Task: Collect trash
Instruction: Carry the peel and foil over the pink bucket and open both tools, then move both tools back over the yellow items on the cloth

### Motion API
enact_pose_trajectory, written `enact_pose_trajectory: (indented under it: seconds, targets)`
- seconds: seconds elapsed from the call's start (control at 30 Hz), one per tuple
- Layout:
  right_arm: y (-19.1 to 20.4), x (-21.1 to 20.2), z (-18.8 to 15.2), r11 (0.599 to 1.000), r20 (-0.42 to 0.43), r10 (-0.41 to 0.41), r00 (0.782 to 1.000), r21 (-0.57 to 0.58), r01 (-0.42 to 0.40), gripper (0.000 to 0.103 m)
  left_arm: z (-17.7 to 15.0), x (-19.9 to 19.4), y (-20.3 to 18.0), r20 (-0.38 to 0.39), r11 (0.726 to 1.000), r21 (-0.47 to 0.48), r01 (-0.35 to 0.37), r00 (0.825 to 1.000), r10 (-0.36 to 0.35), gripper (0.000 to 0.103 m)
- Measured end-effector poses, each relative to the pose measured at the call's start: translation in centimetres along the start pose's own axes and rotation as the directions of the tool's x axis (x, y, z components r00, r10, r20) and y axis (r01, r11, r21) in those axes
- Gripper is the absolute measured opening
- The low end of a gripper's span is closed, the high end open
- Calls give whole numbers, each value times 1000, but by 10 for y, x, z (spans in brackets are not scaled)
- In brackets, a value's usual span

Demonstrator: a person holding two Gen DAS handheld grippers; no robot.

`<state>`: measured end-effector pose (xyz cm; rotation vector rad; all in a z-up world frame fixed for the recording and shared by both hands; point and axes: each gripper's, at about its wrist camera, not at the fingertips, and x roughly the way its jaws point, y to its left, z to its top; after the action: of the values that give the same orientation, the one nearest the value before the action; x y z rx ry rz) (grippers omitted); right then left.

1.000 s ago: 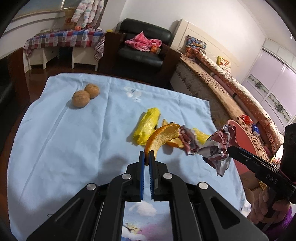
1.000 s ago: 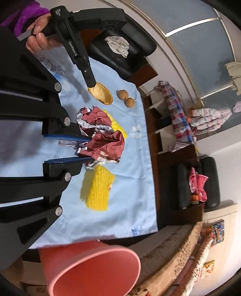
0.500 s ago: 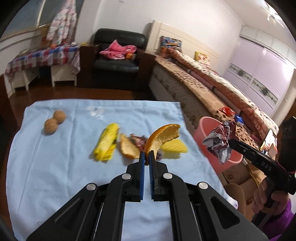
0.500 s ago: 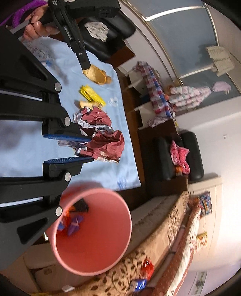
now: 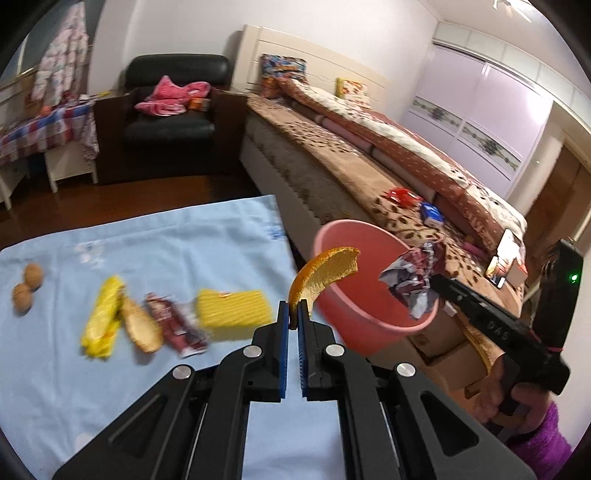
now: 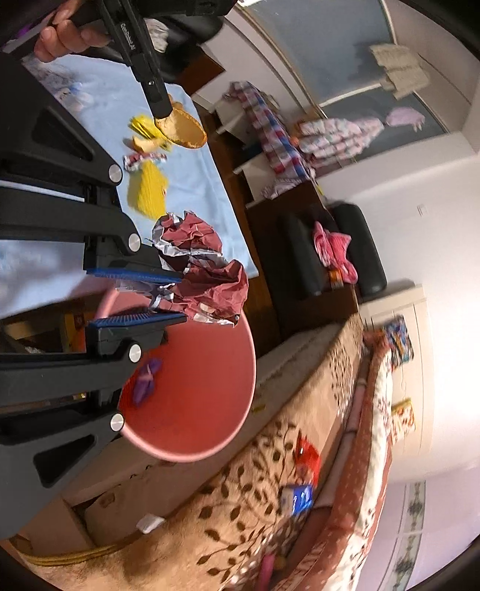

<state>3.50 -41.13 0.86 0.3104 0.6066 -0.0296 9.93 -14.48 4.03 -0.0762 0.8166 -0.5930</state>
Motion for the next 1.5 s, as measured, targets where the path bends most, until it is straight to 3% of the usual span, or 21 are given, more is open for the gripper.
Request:
enact_pose_trajectory:
  seconds: [0.4, 0.83, 0.97, 1.03, 1.17, 1.5]
  targets:
    - [-47, 20, -3, 997, -23, -43, 999, 66, 45, 16, 22, 76, -73, -83, 991, 120, 58, 995, -48, 4]
    - [-62, 52, -6, 994, -67, -89, 994, 58, 93, 16, 20, 135, -88, -158, 990, 131, 44, 987, -23, 4]
    - [-63, 56, -8, 994, -73, -80, 994, 63, 84, 18, 19, 136, -86, -158, 991, 128, 35, 987, -15, 19]
    - [-64, 57, -9, 995, -84, -67, 994, 73, 73, 22, 19, 133, -86, -148, 992, 125, 30, 989, -11, 35]
    - [-64, 57, -8, 996, -88, -42, 995, 78, 49, 39, 19, 122, -86, -109, 991, 132, 25, 994, -10, 41]
    - [-31, 34, -11, 1000, -34, -21, 999, 5, 21, 39, 12, 89, -76, -39, 994, 111, -2, 999, 7, 46]
